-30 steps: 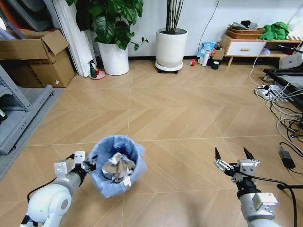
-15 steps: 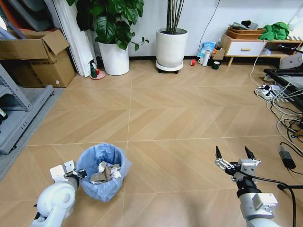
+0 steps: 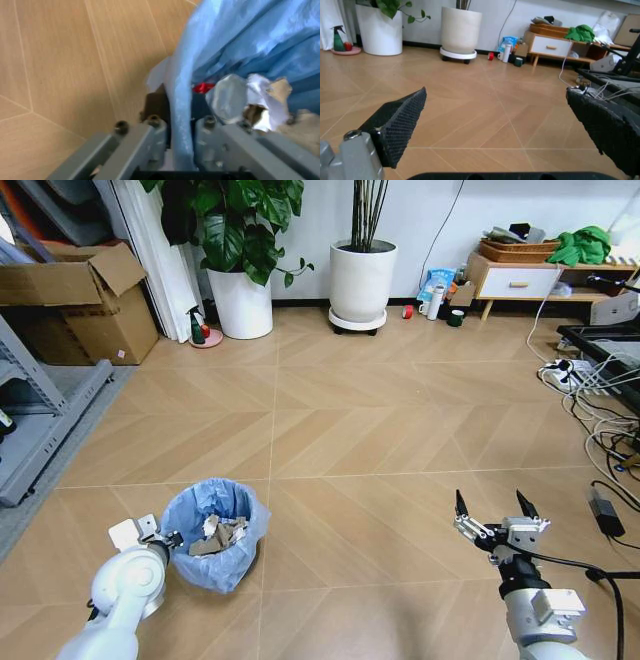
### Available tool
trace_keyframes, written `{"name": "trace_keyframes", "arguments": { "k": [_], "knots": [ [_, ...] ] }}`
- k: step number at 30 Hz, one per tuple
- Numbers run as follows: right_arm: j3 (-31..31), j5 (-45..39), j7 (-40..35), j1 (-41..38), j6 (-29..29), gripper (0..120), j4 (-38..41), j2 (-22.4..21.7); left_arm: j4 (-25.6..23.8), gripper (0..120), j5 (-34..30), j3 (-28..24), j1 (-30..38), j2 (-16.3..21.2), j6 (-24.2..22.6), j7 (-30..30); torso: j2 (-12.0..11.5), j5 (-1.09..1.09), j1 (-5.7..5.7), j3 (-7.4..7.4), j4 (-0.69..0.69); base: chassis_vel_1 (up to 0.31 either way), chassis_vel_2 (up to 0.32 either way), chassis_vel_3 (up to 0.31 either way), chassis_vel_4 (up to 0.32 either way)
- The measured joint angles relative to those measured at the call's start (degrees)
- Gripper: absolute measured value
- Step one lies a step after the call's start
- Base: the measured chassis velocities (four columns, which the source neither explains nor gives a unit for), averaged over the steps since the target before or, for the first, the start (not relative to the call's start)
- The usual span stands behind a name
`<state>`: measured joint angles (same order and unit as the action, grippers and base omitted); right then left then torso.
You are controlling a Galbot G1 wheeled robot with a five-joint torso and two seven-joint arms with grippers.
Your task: Pick up the trash bin and place the garbage on the floor into it.
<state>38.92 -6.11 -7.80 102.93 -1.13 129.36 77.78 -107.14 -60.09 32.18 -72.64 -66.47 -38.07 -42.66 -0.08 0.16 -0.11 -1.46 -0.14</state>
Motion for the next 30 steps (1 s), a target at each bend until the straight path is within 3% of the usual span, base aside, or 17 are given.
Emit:
{"name": "trace_keyframes", "arguments": {
  "k": [4, 6, 12, 16, 21, 26, 28, 29, 30],
  "knots": [
    [0.4, 0.0, 0.0, 0.0, 0.0, 100, 0.1, 0.0, 0.7, 19, 0.2, -0.7, 0.5, 0.0, 0.2, -0.1, 0.0, 0.01, 0.0, 0.0, 0.0, 0.0, 0.0, 0.0, 0.0],
    [1.0, -0.3, 0.0, 0.0, 0.1, 100, 0.2, -0.2, 1.3, 31, 0.6, -1.1, 1.0, 0.1, 0.5, -0.2, 0.0, 0.01, 0.0, 0.0, 0.0, 0.0, 0.0, 0.0, 0.0],
    [1.3, -0.7, 0.0, -0.2, 0.2, 100, 0.3, -0.2, 1.3, 50, 2.0, -1.4, 1.6, 0.4, 2.9, -1.0, 0.0, 0.01, 0.0, 0.0, 0.0, 0.0, 0.0, 0.0, 0.0],
    [0.9, -0.7, 0.0, -0.6, 0.2, 100, 0.2, 0.0, 0.0, 68, 4.0, -1.0, 1.4, 0.9, 4.6, -1.4, 0.0, 0.01, 0.0, 0.0, 0.0, 0.0, 0.0, 0.0, 0.0],
    [1.0, -0.8, 0.0, -0.9, 0.2, 100, 0.1, 0.0, -2.1, 84, 5.1, -0.4, 0.3, 1.3, 5.4, -1.0, 0.0, 0.02, 0.0, 0.0, 0.01, 0.0, 0.0, 0.0, 0.0],
    [1.8, -1.2, -0.2, -1.2, 0.9, 100, 0.6, -0.1, -5.0, 98, 11.7, 0.7, -2.1, 1.7, 11.1, 5.3, 0.0, 0.02, 0.0, 0.0, 0.0, 0.0, 0.0, 0.0, 0.0],
    [2.7, -1.5, -0.5, -1.2, 1.7, 100, 1.1, 0.1, -7.1, 100, 18.8, 2.3, -4.7, 1.9, 17.7, 14.0, 0.0, 0.02, 0.0, 0.0, 0.0, 0.0, 0.0, 0.0, 0.0],
    [2.7, -1.5, -0.5, -1.2, 1.7, 100, 1.1, 0.1, -7.1, 100, 18.8, 2.3, -4.7, 1.9, 17.7, 14.0, 0.0, 0.02, 0.0, 0.0, 0.0, 0.0, 0.0, 0.0, 0.0],
    [3.3, -1.7, -0.7, -1.2, 2.3, 100, 1.4, 0.1, -8.2, 100, 22.7, 3.2, -6.4, 2.0, 20.9, 18.1, 0.0, 0.01, 0.0, 0.0, 0.0, 0.0, 0.0, 0.0, 0.0]
  ]
}}
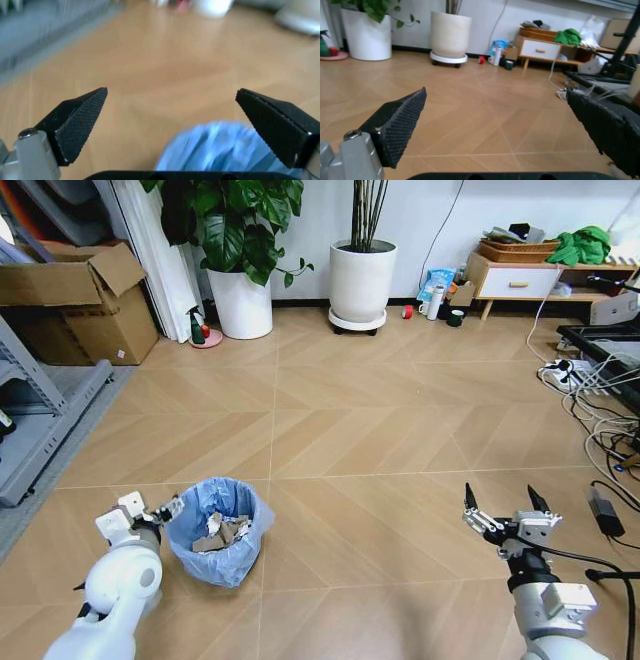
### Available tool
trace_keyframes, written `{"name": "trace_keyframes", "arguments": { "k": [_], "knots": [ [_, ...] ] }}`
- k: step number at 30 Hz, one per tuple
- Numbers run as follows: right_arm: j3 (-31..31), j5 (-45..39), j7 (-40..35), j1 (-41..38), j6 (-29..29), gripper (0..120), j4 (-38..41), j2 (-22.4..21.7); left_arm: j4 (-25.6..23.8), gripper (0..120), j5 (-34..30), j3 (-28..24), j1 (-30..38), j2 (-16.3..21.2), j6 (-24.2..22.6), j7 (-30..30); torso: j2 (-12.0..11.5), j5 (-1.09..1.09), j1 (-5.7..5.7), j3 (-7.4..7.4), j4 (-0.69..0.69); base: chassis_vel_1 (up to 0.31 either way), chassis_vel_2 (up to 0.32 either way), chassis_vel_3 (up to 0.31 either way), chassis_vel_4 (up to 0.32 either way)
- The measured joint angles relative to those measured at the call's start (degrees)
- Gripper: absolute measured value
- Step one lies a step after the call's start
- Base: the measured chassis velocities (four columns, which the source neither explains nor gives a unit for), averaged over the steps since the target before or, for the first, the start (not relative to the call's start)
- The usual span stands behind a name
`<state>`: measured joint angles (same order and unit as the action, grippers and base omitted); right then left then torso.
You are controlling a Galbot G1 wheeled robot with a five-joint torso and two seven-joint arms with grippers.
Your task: Pick up the trash bin and place the garbage on the floor into it.
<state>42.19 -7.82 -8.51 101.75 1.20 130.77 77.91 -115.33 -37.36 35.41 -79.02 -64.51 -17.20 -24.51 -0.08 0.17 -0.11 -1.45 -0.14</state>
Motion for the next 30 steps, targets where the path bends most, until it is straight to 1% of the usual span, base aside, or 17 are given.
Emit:
{"name": "trace_keyframes", "arguments": {
  "k": [2, 3, 4, 6, 7, 8, 10, 13, 15, 18, 20, 25, 28, 30],
  "knots": [
    [0.9, -0.6, -0.4, 0.0, 1.6, 100, 0.6, 0.1, -1.4, 100, 5.6, 1.4, -2.5, 0.0, 4.0, 5.2, 0.0, 0.0, 0.0, 0.0, 0.01, 0.0, 0.0, 0.0, 0.0],
    [1.1, -1.0, -0.6, 0.0, 2.3, 100, 0.9, 0.1, -2.0, 100, 7.3, 1.8, -3.4, -0.2, 5.1, 6.6, 0.0, 0.0, 0.0, 0.0, 0.0, 0.0, 0.0, 0.0, 0.0],
    [1.5, -1.7, -1.0, -0.1, 3.6, 100, 1.4, 0.2, -3.2, 100, 9.9, 2.7, -5.2, -0.6, 7.0, 9.3, 0.0, 0.0, 0.0, 0.0, 0.01, 0.0, 0.0, 0.0, 0.0],
    [1.7, -1.9, -1.2, -0.1, 4.1, 100, 1.6, 0.2, -3.7, 100, 10.6, 3.1, -5.9, -0.8, 7.5, 10.2, 0.0, 0.0, 0.0, 0.0, 0.01, 0.0, 0.0, 0.0, 0.0],
    [2.0, -2.2, -1.3, -0.1, 5.2, 100, 2.2, 0.5, -5.6, 100, 12.6, 4.1, -8.1, -1.8, 9.0, 13.1, 0.0, 0.0, 0.0, 0.0, 0.01, 0.0, 0.0, 0.0, 0.0],
    [2.1, -2.2, -1.3, -0.1, 5.8, 100, 2.5, 0.9, -6.8, 100, 13.6, 4.5, -9.3, -2.4, 9.5, 14.4, 0.0, 0.0, 0.0, 0.0, 0.01, 0.0, 0.0, 0.0, 0.0],
    [2.1, -2.2, -1.3, -0.1, 6.0, 100, 2.6, 1.1, -7.4, 100, 14.1, 4.6, -9.9, -2.7, 9.6, 14.9, 0.0, 0.01, 0.01, 0.0, 0.01, 0.0, 0.0, 0.0, 0.0],
    [2.1, -1.8, -1.0, -0.5, 6.2, 100, 2.7, 3.0, -10.3, 100, 16.6, 4.2, -11.9, -4.1, 9.6, 15.3, 0.0, 0.0, 0.01, 0.0, 0.01, 0.0, 0.0, 0.0, 0.0],
    [2.1, -1.5, -0.7, -0.8, 6.1, 100, 2.6, 3.5, -10.9, 100, 17.8, 3.7, -12.2, -4.6, 9.5, 15.5, 0.0, 0.0, 0.01, 0.0, 0.01, 0.0, 0.0, 0.0, 0.0],
    [2.2, -1.0, 0.4, -1.8, 6.0, 100, 2.6, 4.3, -12.9, 100, 20.2, 1.3, -12.3, -5.1, 8.8, 15.8, 0.0, 0.01, 0.01, 0.0, 0.01, 0.0, 0.0, 0.0, 0.0],
    [2.1, -0.2, 1.5, -2.2, 4.9, 100, 2.6, 4.4, -14.0, 100, 20.2, -0.1, -12.1, -4.9, 7.9, 15.8, 0.0, -0.01, 0.01, 0.0, 0.0, 0.0, 0.0, 0.0, 0.0],
    [1.6, 0.7, 4.2, -2.4, 2.1, 100, 2.7, 4.3, -13.5, 100, 20.2, -1.1, -11.7, -4.6, 7.4, 16.6, 0.0, 0.0, 0.01, 0.0, 0.0, 0.0, 0.0, 0.0, 0.0],
    [1.4, 0.7, 7.1, -3.3, -0.8, 100, 2.5, 3.6, -11.2, 100, 20.2, -2.2, -10.1, -4.1, 7.5, 17.0, 0.0, 0.01, 0.0, 0.0, 0.01, 0.0, 0.0, 0.0, 0.0],
    [1.3, 1.0, 7.5, -3.4, -1.4, 100, 2.3, 3.5, -10.8, 100, 20.4, -2.4, -9.8, -4.2, 7.7, 17.1, 0.0, 0.01, 0.0, -0.01, 0.01, 0.0, 0.0, 0.0, 0.0]
  ]
}}
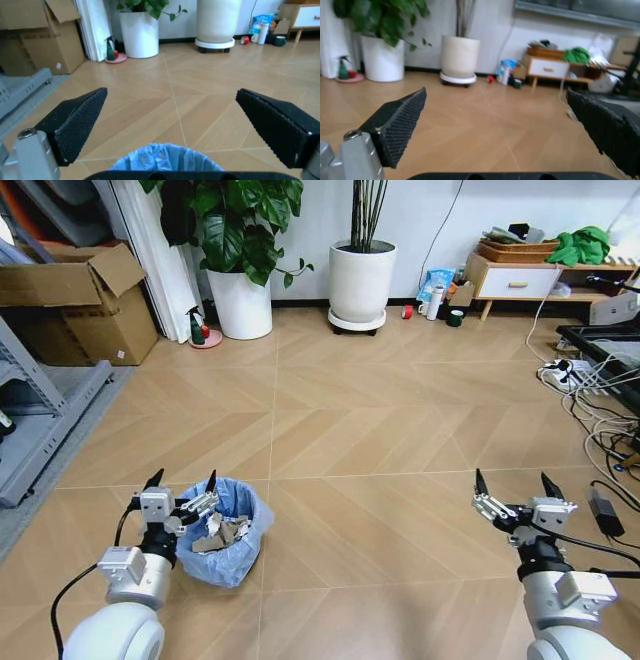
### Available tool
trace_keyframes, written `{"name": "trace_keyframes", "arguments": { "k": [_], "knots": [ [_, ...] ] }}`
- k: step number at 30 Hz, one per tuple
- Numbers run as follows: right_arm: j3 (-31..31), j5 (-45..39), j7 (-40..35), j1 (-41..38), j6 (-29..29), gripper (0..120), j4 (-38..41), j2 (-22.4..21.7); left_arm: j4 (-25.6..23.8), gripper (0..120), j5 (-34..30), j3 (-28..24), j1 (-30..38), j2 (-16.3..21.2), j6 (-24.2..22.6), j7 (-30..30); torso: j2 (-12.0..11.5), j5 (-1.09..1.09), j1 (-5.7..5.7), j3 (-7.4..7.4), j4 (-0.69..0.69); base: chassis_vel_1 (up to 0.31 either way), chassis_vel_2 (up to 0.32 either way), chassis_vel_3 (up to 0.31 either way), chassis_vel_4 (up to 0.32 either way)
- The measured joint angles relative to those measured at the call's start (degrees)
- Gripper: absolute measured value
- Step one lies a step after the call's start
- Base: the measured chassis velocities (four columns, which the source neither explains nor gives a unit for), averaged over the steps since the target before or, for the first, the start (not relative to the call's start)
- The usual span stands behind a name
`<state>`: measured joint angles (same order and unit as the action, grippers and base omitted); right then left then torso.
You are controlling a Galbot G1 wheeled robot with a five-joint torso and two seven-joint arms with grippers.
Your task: Pick up the trash bin and place the garbage on the floor into it.
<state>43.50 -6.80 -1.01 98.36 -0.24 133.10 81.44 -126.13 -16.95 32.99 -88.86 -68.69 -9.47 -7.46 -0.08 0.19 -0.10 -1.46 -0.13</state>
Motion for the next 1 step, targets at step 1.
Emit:
{"name": "trace_keyframes", "arguments": {
  "k": [1],
  "knots": [
    [-0.1, 1.0, 0.3, 0.3, -1.2, 100, 0.0, 0.2, 0.1, 100, 0.8, -0.2, -0.1, -0.5, 0.4, 0.0, 0.0, 0.0, -0.01, 0.0, 0.0, 0.0, 0.0, 0.0, 0.0]
  ]
}}
